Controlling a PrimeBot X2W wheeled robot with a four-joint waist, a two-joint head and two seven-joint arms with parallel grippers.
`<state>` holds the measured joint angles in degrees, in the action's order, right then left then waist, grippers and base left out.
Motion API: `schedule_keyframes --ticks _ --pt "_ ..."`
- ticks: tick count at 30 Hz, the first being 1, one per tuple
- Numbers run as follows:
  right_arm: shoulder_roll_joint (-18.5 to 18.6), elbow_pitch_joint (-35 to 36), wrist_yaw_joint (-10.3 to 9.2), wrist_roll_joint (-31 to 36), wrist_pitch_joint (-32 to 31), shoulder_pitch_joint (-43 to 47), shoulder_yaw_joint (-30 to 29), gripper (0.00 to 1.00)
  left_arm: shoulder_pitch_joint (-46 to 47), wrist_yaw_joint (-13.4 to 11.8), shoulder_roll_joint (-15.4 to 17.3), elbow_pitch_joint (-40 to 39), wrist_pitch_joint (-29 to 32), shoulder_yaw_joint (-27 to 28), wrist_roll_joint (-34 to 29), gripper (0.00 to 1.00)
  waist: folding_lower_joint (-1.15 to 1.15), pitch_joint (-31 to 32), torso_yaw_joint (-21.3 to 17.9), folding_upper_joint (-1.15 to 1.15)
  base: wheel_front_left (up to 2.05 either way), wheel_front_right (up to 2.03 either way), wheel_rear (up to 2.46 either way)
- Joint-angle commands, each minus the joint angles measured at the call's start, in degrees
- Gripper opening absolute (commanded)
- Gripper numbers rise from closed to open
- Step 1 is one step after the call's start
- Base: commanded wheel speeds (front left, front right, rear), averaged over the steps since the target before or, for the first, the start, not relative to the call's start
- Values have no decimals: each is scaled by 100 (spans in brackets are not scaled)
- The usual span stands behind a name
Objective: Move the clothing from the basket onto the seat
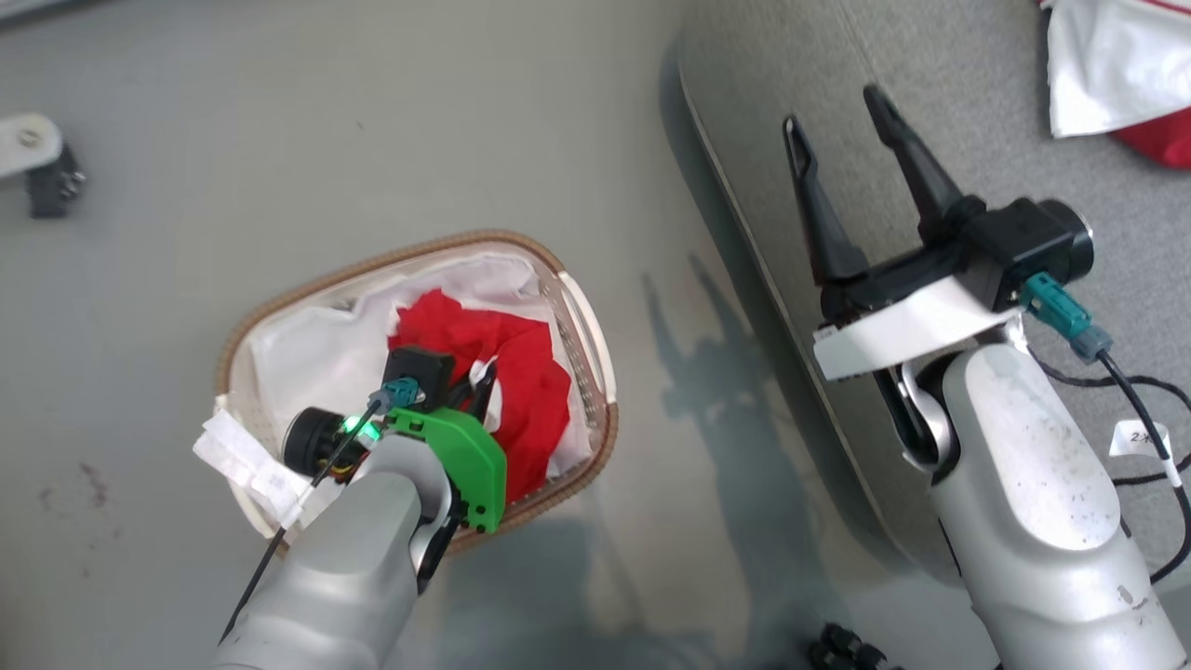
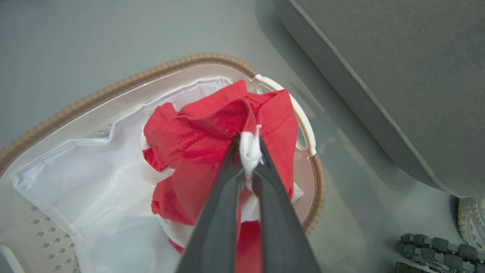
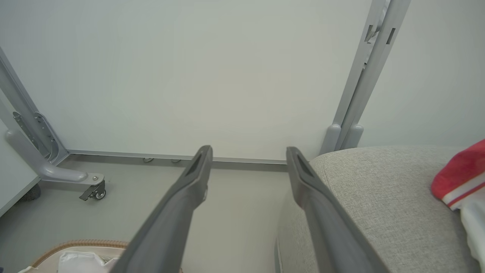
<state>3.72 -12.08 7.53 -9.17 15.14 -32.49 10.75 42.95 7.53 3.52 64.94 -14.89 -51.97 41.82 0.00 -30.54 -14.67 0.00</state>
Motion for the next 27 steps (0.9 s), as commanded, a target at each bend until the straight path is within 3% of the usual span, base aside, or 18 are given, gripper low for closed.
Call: schedule_keyframes --ticks 1,16,27 --pt "65 -66 -8 -31 1 164 -14 100 -96 -10 7 -148 -34 83 -52 0 0 710 473 0 0 0 0" --pt "190 -522 -8 -170 1 1236 -4 100 -1093 -73 69 -1979 -34 1324 -909 0 0 2258 926 0 0 0 0" --pt "183 -681 -8 -279 1 1986 34 100 -1262 -44 4 -2876 -34 1962 -1218 0 0 2981 1029 0 0 0 0"
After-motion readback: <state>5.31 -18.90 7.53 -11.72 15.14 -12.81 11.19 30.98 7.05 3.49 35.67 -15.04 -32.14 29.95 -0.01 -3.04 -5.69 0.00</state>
